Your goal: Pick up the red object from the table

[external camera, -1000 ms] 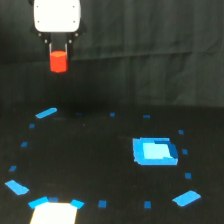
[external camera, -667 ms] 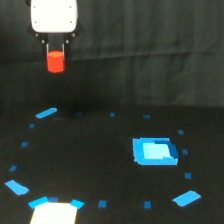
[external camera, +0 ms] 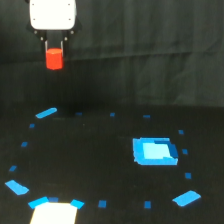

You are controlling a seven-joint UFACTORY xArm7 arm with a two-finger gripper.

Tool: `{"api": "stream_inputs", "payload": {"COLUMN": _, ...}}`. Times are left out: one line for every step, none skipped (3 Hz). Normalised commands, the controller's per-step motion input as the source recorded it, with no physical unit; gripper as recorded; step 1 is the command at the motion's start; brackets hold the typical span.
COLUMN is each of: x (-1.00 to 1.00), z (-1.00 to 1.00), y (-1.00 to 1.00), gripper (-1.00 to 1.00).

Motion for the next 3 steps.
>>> {"api": "stream_inputs", "payload": {"x": 0.00, "z": 0.38, "y": -0.15, "gripper": -1.00}}
{"api": "stream_inputs", "payload": {"x": -0.40, "z": -0.01, "y": 0.13, "gripper": -1.00}}
{"api": "stream_inputs", "payload": {"x": -0.01, "z": 0.26, "y": -0.21, "gripper": -0.96}}
